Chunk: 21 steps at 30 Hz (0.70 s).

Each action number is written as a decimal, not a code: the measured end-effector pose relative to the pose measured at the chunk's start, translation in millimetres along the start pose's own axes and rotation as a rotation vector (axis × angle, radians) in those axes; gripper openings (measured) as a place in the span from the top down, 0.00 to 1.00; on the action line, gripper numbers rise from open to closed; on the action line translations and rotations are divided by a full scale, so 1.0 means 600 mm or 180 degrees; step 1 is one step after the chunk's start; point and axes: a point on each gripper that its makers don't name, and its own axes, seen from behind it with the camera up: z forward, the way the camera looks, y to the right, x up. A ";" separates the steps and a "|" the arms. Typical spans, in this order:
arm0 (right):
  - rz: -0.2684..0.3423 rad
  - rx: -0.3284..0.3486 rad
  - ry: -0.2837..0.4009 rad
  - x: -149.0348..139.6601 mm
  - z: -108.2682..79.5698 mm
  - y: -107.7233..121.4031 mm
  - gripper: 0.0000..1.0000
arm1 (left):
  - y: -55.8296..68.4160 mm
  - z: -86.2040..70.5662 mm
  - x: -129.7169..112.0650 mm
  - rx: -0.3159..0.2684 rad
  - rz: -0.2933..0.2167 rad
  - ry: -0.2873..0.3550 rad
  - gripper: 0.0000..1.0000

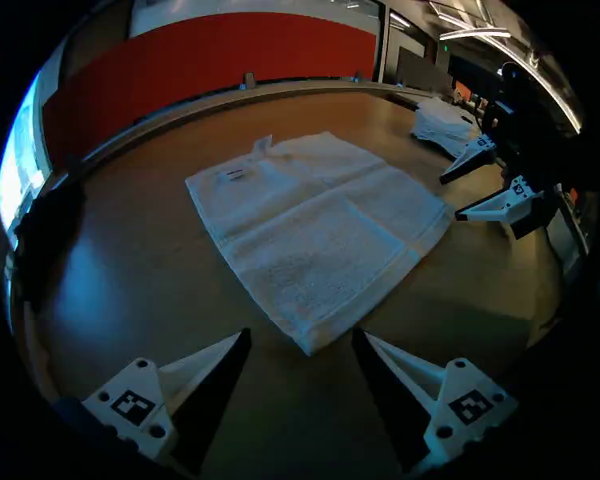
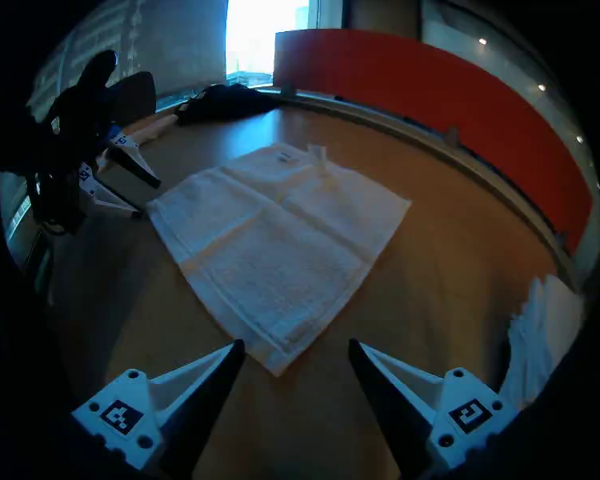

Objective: Fold towel

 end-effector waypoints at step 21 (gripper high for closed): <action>-0.0043 0.0065 -0.0049 -0.008 0.010 -0.007 0.17 | 0.006 0.009 -0.007 0.0017 -0.0054 -0.0115 0.07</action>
